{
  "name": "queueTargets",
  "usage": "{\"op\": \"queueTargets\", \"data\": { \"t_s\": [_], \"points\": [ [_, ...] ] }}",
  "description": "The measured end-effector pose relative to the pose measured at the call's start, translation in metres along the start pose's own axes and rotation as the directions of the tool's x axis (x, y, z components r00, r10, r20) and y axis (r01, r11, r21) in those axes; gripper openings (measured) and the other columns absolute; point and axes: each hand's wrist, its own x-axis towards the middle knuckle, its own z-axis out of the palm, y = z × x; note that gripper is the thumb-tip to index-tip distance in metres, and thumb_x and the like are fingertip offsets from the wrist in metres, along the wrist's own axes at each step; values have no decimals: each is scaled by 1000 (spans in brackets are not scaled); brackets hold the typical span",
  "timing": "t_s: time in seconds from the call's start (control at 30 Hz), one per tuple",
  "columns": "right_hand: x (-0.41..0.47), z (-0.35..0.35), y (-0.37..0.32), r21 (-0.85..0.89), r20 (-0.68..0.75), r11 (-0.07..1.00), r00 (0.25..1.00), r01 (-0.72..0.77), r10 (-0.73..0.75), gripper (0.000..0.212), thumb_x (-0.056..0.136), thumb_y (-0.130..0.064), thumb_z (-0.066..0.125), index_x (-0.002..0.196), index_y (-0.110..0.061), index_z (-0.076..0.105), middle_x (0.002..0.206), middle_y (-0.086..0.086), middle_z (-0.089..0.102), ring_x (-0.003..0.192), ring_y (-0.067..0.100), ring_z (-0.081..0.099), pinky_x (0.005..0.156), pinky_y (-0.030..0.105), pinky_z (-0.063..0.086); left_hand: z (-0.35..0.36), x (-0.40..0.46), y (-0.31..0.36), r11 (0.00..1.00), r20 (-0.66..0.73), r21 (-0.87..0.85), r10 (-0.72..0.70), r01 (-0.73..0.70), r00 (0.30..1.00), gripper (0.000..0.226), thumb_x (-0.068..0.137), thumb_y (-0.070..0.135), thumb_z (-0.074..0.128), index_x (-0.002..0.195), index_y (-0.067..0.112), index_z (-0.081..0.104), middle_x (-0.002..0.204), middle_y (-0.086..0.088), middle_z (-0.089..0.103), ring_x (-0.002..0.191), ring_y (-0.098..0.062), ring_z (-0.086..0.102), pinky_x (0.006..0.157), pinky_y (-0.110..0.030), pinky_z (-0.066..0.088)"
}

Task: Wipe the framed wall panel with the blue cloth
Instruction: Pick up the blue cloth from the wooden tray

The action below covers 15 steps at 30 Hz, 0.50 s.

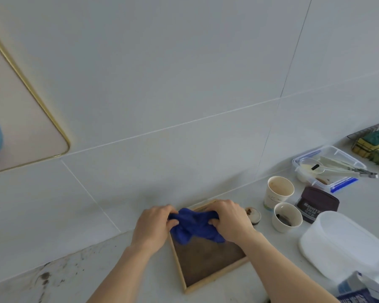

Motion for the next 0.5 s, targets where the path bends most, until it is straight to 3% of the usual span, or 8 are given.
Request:
{"op": "queueTargets", "data": {
  "t_s": [0.2,0.5],
  "points": [
    [-5,-56,-50,-11,-84,998,994,67,-68,30,89,-15,57,110,-28,74,106,-3,73,95,25,66,70,31,45,-75,-17,-4,999,-140,-15,29,-31,990,18,98,29,63,113,33,72,106,12,75,100,-14,68,83,-28,53],
    [-26,-135,-147,40,-208,987,967,156,-145,31,89,-14,64,110,-33,77,96,-6,77,90,22,66,80,38,58,-186,-63,-27,997,-340,-6,74,-81,938,19,101,33,61,116,34,72,107,13,76,101,-13,68,81,-24,50]
  ]
}}
